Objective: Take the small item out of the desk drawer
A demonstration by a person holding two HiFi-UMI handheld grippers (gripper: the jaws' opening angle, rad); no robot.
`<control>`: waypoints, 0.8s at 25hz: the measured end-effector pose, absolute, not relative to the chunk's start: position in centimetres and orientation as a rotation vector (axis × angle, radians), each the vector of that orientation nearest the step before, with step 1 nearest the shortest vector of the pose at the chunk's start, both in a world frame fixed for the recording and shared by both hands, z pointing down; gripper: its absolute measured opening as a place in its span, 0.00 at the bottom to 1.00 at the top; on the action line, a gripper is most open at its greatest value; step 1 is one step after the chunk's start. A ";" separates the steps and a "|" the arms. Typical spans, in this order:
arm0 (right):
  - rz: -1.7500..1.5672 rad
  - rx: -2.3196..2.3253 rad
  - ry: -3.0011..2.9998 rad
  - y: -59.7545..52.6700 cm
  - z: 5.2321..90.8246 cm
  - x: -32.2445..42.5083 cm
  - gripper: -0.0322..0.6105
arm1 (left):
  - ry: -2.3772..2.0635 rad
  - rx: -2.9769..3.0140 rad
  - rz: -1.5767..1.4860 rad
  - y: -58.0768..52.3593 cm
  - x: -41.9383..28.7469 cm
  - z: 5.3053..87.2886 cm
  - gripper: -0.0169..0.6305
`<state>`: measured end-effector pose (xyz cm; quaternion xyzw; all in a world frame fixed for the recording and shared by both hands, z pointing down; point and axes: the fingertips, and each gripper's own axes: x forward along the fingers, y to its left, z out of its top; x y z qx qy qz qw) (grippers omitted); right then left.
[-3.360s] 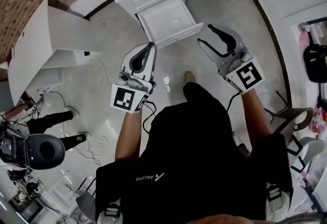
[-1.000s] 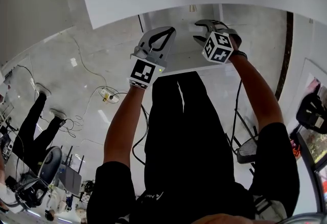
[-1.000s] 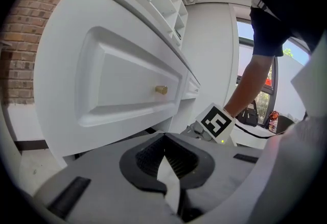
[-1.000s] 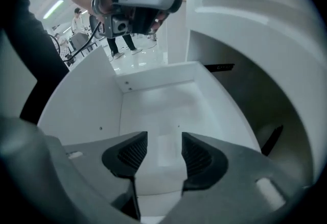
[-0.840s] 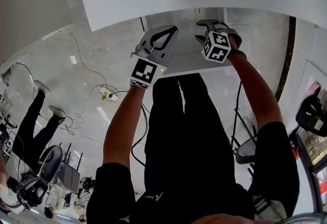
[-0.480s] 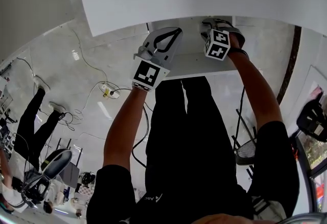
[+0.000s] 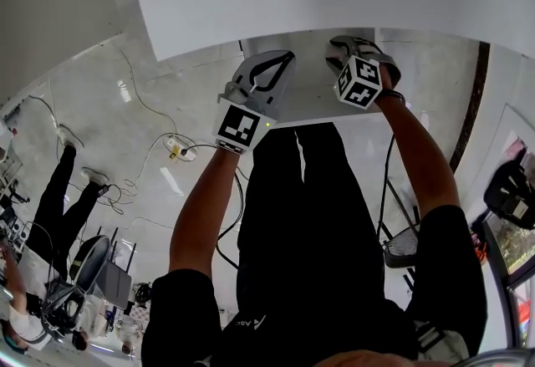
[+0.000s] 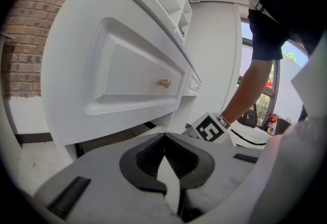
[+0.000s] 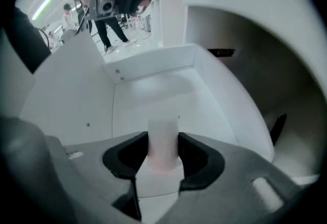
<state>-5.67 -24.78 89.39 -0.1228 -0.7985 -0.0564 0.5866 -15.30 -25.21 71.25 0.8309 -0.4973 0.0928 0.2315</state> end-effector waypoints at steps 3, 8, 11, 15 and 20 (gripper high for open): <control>-0.079 -0.195 -1.980 -25.4 84.1 -6.2 0.34 | -1.376 2.297 0.238 -25.0 -15.0 68.8 0.02; 0.014 -0.054 -2.209 -26.0 72.6 -7.2 0.34 | -1.418 2.296 0.175 -24.3 -14.4 62.7 0.02; 0.084 0.045 -2.361 -26.3 64.4 -8.0 0.34 | -1.444 2.310 0.128 -24.4 -13.9 57.7 0.02; 0.139 0.164 -2.560 -26.4 54.0 -8.9 0.34 | -1.498 2.332 0.029 -24.6 -13.5 50.1 0.02; 0.206 0.294 -2.753 -26.1 42.8 -8.8 0.34 | -1.546 2.383 -0.068 -24.4 -13.3 41.1 0.02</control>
